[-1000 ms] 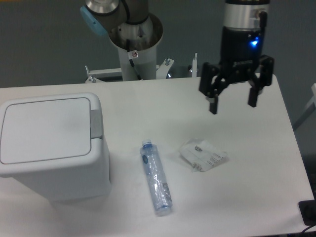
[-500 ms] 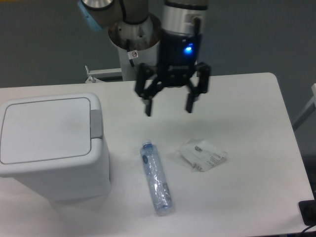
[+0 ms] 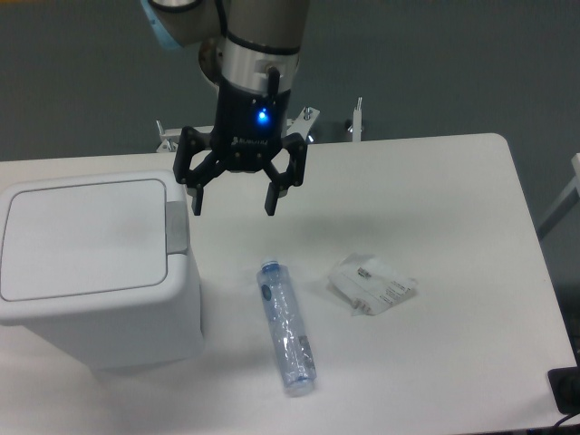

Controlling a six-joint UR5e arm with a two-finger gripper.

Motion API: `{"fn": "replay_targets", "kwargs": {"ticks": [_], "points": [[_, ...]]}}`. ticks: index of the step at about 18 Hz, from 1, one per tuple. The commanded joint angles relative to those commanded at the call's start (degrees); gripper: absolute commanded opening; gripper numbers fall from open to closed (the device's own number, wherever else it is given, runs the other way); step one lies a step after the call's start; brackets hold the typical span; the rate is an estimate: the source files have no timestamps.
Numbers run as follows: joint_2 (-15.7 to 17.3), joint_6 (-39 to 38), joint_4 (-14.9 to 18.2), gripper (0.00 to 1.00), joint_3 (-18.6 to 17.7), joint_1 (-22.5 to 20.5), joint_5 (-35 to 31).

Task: Open the trash can
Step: 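Move the open gripper across the table toward the white trash can lid, then lower the gripper onto the lid's hinge edge and push it open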

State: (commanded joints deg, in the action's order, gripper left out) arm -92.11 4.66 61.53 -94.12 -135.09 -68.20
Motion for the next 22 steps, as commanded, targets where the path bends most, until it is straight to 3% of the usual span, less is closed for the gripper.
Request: {"fn": "replay_targets", "kwargs": {"ticks": [2, 22], "points": [[-0.1, -0.1, -1.5, 1.0, -0.8, 0.1, 0.0], [-1.8, 0.4, -1.6, 1.0, -1.2, 1.8, -0.3]]}}
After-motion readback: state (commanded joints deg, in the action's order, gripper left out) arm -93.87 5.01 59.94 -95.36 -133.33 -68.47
